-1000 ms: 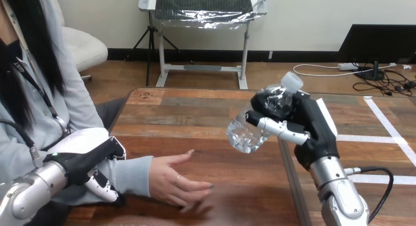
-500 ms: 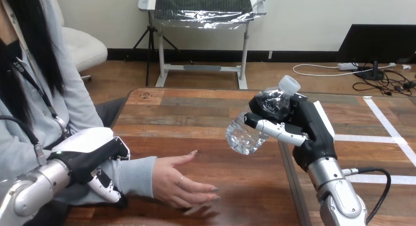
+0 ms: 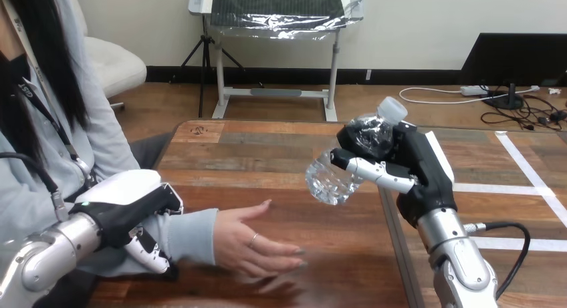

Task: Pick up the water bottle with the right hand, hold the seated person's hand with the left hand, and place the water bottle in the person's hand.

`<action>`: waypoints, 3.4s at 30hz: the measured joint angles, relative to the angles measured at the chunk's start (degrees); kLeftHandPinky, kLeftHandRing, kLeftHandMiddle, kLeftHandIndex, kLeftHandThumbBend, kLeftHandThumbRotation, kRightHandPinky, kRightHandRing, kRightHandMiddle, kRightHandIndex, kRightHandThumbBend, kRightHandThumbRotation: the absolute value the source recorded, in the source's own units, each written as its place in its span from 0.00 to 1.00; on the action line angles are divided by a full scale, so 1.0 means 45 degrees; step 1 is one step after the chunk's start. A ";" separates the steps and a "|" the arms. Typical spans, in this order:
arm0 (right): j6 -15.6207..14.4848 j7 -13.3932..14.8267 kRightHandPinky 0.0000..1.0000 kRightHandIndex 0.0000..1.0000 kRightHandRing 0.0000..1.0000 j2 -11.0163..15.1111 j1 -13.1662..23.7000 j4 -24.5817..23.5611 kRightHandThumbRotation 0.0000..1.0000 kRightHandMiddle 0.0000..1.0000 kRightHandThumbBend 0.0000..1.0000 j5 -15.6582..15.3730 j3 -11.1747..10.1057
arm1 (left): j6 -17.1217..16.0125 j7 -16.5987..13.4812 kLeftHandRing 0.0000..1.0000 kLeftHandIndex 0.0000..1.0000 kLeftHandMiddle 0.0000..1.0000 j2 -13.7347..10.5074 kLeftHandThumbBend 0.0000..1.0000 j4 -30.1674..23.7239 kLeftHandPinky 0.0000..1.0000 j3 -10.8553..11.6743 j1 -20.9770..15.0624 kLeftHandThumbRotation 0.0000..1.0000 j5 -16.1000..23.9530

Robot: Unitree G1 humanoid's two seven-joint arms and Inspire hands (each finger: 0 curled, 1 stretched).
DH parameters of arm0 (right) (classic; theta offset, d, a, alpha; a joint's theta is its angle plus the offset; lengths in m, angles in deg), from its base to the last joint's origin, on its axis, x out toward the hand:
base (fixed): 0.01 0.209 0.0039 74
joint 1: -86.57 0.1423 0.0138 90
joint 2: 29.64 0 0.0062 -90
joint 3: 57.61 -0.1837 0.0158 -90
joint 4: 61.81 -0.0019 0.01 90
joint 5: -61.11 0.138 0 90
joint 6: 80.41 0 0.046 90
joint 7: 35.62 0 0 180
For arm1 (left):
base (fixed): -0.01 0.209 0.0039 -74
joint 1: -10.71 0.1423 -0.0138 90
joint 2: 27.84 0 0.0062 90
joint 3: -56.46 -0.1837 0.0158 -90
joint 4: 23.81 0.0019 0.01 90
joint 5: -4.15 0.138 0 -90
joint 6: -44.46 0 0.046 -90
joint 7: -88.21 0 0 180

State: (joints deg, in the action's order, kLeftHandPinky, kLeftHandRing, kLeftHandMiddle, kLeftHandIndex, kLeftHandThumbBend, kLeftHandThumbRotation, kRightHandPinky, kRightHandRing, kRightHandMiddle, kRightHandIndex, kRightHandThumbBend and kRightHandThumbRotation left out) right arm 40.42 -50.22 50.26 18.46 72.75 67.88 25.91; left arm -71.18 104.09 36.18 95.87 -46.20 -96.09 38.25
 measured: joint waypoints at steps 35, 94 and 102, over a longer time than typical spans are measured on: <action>0.0411 0.0076 0.34 0.49 0.40 -0.0301 0.0325 0.0580 0.00 0.48 0.74 -0.0234 0.0008 | 0.0427 0.0729 0.24 0.30 0.30 0.0026 0.82 -0.1215 0.19 0.0000 -0.0105 0.00 0.0006; 0.1239 0.0607 0.33 0.48 0.39 -0.1287 0.0403 0.2867 0.00 0.47 0.75 -0.1239 0.0553 | 0.1741 0.1875 0.23 0.30 0.29 0.0756 0.81 -0.2245 0.17 -0.0031 -0.0716 0.00 0.0020; 0.1289 0.0688 0.33 0.48 0.39 -0.1339 0.0403 0.2874 0.00 0.47 0.76 -0.1376 0.0719 | 0.1972 0.2071 0.22 0.29 0.28 0.0926 0.81 -0.2263 0.16 -0.0032 -0.0822 0.00 0.0020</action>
State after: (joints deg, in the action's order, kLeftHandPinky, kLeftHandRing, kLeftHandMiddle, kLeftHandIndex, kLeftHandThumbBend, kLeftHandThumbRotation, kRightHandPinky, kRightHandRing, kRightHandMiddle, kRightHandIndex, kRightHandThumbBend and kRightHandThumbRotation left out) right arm 46.22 -47.12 44.23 20.27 85.68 61.69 29.15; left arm -62.30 113.40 40.34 85.68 -46.34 -99.79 38.34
